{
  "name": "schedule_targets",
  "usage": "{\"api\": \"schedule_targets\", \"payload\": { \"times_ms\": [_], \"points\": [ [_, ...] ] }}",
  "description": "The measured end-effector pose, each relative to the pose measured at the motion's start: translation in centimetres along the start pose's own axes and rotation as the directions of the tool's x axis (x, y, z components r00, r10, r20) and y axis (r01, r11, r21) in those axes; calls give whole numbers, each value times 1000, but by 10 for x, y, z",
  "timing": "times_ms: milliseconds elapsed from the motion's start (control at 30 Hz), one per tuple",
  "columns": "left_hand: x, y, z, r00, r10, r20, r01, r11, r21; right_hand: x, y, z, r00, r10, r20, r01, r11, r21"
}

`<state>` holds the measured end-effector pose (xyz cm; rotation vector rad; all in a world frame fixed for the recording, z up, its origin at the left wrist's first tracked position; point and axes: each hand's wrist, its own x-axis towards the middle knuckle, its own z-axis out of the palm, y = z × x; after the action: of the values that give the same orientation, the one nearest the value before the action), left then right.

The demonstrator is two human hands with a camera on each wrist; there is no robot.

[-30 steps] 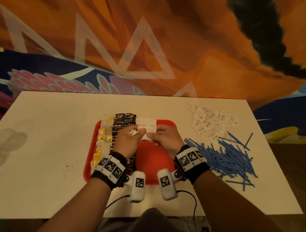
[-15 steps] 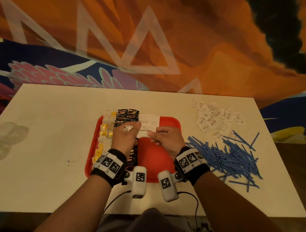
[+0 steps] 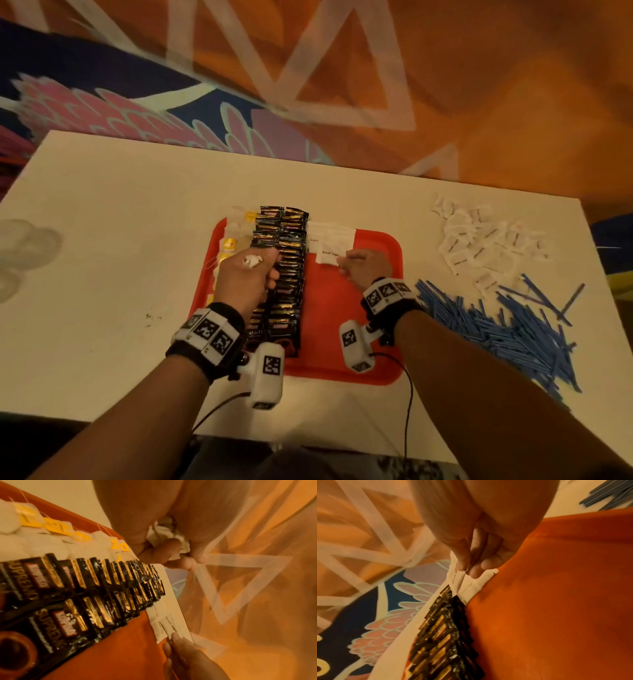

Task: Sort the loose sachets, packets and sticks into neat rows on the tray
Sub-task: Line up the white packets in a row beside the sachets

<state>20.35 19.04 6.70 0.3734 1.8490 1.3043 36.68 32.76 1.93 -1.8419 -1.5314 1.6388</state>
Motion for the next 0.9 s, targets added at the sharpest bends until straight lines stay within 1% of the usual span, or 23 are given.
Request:
{"api": "schedule_targets", "payload": {
  "times_ms": [167,300,400,533,633,700,767,833,900],
  "points": [
    [6,-9,-22,1000,-27,-10,27,1000,-16,34,0,25,999,52,0,-51,989,-140],
    [11,-13,-36,999,-41,-32,38,997,-71,51,2,42,998,59,-33,-64,979,-192],
    [13,-15,-41,998,-44,-42,41,996,-79,58,5,47,996,52,-69,-68,965,-253],
    [17,-18,-41,997,-67,-41,64,995,-77,58,6,48,990,1,-138,-49,937,-346],
    [18,-21,-39,997,-64,-39,62,997,-55,55,9,49,980,-86,-178,17,934,-358],
    [18,-22,-38,996,-76,-36,74,996,-53,55,11,53,970,-211,-119,151,911,-384],
    [17,-23,-38,994,-101,-28,99,993,-64,55,9,59,942,-334,-33,287,853,-437],
    [15,-24,-38,993,-117,-19,115,991,-66,57,8,63,932,-360,30,329,813,-480],
    [13,-25,-40,993,-115,-13,114,991,-68,58,7,64,942,-331,53,313,814,-490]
  ]
}}
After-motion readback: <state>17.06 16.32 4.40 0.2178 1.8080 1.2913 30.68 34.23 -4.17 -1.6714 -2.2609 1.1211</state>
